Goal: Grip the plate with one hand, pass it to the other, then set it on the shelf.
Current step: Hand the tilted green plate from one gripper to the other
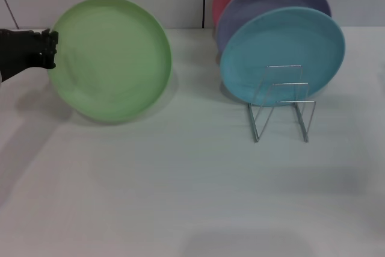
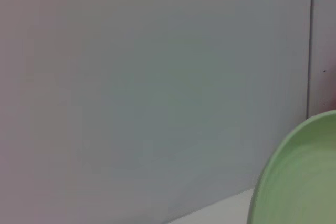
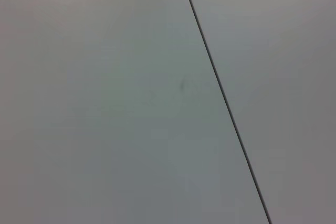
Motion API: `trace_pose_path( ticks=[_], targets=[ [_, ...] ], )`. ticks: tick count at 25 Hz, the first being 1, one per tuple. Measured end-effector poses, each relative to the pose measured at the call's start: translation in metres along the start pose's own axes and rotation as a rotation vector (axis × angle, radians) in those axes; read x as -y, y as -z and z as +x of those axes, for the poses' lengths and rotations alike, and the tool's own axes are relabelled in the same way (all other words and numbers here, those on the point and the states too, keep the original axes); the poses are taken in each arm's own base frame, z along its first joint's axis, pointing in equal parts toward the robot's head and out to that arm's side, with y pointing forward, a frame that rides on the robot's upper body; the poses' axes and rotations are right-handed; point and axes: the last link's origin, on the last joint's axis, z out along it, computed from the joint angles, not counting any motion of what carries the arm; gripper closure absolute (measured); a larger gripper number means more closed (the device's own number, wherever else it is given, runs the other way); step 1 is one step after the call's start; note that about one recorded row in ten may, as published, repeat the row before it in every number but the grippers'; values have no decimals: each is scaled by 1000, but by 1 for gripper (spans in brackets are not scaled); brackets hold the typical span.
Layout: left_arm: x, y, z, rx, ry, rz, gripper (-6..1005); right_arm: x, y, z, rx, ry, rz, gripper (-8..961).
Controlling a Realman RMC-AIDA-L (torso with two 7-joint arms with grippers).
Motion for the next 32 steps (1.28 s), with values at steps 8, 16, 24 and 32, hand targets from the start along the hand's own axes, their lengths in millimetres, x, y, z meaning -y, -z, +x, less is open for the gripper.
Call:
trace_pose_path(
  ticks=[8,16,24,32],
  targets=[
    [-8,2,7,-62,-96,113,952,-1,-1,0,2,-2,-2,302],
    [-15,2,12,-103,-215,221,951,-3,-4,0,7,-5,-8,303],
    [-22,-1,10,-117,-270,291,949,-4,-6,1,-2,-6,-8,303],
    [-32,-2,9,-163,-314,375,947,-6,-9,3,-11,-10,-8,302]
  ],
)
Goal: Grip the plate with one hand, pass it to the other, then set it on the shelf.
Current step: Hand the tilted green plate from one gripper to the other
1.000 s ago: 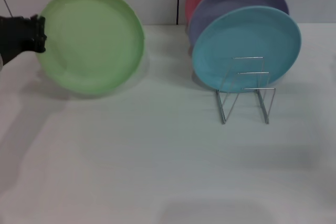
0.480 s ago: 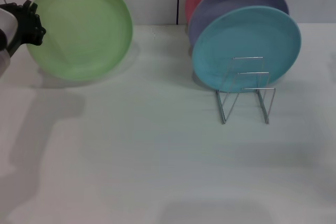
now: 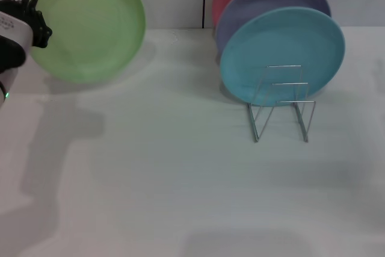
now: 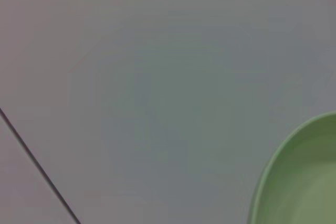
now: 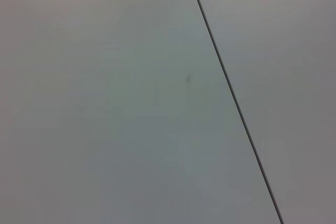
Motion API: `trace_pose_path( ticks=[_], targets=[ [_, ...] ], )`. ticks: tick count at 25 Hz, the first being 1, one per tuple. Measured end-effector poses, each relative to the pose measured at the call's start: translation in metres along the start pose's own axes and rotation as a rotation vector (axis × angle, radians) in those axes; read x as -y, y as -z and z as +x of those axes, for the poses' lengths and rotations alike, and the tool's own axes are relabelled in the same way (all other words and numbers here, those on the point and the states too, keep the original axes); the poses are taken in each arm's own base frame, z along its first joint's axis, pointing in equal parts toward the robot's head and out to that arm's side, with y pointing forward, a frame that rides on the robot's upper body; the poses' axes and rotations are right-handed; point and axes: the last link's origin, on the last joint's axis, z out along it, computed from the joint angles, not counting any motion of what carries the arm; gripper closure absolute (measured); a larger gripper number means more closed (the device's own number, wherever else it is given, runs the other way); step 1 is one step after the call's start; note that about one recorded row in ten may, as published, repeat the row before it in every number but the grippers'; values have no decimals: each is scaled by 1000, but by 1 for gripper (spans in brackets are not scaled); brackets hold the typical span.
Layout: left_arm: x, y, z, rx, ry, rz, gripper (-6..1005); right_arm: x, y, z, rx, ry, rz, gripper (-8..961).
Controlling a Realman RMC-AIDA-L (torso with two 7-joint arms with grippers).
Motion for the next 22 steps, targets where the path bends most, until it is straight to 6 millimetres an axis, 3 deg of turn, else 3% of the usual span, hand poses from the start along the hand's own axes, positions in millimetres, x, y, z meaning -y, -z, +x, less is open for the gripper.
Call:
trace_pose_path(
  ticks=[6,8,22],
  targets=[
    [-4,7,2,-69,-3,60,946,0,0,0,1,-1,0,302],
    [0,11,-1,-126,142,75,946,0,0,0,2,-1,-1,302],
    [-9,12,-24,-161,580,-95,943,-10,0,2,-8,-2,-56,303]
  ],
)
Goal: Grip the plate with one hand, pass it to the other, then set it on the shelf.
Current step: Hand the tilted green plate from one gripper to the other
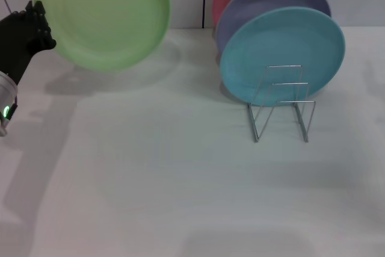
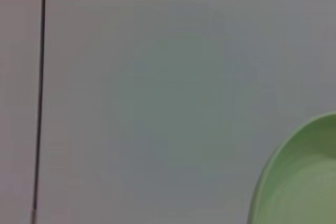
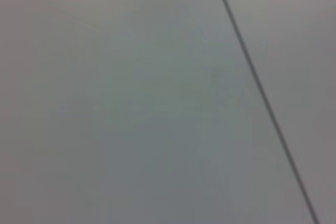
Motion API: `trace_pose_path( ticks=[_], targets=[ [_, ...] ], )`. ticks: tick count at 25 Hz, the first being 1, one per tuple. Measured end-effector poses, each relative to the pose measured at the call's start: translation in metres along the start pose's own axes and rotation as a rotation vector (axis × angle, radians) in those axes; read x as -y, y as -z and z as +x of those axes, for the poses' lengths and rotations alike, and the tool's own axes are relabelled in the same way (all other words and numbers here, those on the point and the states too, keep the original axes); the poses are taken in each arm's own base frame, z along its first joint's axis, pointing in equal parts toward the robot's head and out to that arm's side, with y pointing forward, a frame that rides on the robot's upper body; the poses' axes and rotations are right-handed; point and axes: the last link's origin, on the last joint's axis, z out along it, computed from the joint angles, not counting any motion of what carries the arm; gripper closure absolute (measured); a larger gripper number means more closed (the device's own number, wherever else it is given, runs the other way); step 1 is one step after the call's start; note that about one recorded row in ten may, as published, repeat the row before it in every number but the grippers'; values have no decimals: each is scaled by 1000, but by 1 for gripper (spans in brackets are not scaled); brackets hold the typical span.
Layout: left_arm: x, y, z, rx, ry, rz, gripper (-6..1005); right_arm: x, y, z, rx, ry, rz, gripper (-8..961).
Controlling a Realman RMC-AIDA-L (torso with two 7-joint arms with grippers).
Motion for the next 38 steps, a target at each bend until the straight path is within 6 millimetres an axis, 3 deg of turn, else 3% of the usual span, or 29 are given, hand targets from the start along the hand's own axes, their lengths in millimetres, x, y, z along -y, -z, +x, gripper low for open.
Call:
trace_pose_path(
  ticks=[6,20,38],
  targets=[
    [-4,7,-3,-37,95,-79,942,-17,6,3,-12,0,-104,303],
    [-5,21,-28,-73,111,-146,939,-72,22,12,-52,-17,-389,302],
    [-9,30,-48,-71,94,-160,935,-144,13,42,-234,-23,-639,302]
  ],
)
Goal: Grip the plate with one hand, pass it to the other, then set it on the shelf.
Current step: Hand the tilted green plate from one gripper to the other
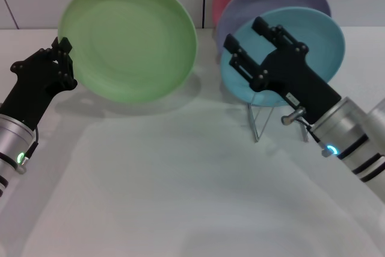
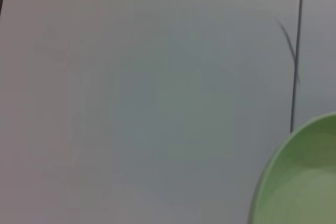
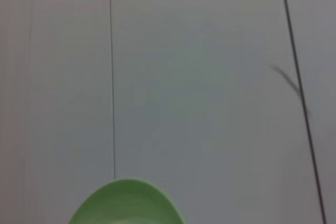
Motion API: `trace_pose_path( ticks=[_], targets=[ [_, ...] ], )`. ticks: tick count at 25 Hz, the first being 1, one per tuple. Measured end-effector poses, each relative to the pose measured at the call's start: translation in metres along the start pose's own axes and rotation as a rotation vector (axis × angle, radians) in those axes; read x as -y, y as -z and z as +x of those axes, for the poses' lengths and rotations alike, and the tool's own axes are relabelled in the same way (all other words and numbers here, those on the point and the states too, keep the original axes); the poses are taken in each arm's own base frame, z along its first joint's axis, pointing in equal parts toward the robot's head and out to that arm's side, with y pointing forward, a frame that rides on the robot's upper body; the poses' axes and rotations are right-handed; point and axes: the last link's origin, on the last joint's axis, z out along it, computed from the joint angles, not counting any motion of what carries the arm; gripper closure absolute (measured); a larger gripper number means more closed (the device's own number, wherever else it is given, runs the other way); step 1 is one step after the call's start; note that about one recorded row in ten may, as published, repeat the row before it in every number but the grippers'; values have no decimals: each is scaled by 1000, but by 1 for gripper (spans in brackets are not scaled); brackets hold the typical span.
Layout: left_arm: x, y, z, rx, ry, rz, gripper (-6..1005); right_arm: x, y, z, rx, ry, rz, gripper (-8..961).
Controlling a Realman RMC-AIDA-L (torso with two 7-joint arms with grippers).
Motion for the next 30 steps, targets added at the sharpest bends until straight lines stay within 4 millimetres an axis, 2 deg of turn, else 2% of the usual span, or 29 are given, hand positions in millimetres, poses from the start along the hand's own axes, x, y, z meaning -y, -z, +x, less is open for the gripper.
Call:
trace_pose_path(
  ticks=[8,22,30],
  targets=[
    [-1,4,-1,-12,-24,-3,934,-16,-15,10,-85,-11,-54,303],
    [0,18,-1,-46,-32,0,931,-26,-17,19,-146,-44,-63,302],
    [5,24,1,-71,-39,49,929,-27,-22,21,-174,-152,-53,302]
  ],
)
